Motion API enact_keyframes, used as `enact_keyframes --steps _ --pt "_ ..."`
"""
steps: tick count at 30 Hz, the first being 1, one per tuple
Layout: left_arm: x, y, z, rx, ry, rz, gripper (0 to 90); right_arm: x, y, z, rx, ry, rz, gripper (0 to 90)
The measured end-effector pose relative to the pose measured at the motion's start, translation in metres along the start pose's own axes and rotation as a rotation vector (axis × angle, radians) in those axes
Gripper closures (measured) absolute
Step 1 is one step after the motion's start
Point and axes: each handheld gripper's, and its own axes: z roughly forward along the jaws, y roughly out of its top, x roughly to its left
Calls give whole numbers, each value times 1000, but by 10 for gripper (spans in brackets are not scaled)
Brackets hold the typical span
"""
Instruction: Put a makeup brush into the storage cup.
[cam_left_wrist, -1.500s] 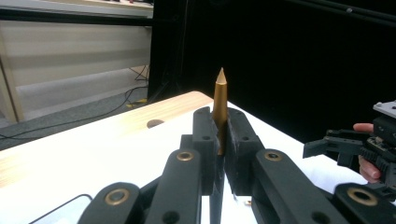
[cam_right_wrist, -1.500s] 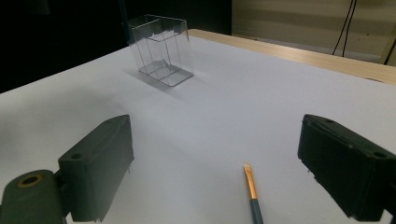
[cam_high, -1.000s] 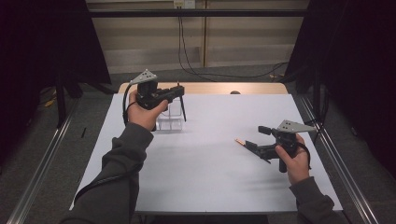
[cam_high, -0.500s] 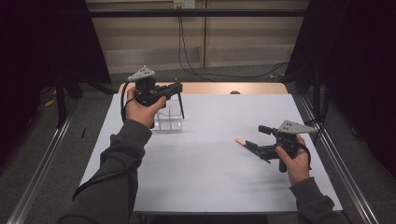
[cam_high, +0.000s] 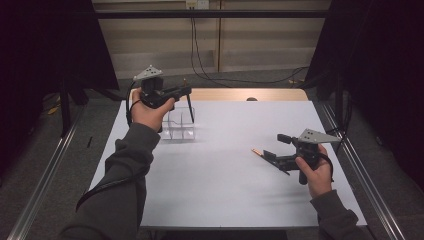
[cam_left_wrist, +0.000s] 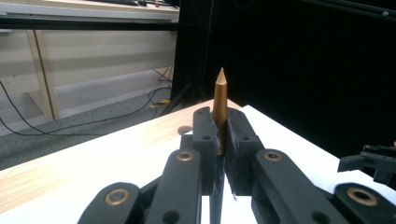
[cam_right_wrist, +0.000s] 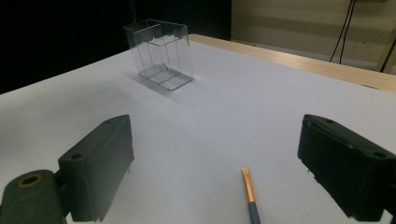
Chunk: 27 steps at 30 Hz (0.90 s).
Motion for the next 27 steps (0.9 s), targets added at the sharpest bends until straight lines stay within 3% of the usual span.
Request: enact_keyframes --steps 14,15,17,21,24,25,27 --pt "7 8 -6 10 53 9 841 0 1 0 -5 2 -2 98" --pt "8 8 -6 0 42 7 841 0 1 0 -2 0 -2 98" --pt "9 9 -7 8 64 11 841 0 0 0 -2 1 -3 98" --pt "12 9 -8 -3 54 2 841 0 1 0 -2 0 -2 98" --pt "14 8 -8 4 82 4 840 0 0 1 -3 4 -5 98" --pt "15 8 -8 -6 66 -3 841 0 0 1 -2 5 -4 98" --pt "17 7 -8 0 75 1 841 0 0 0 -4 0 -2 98"
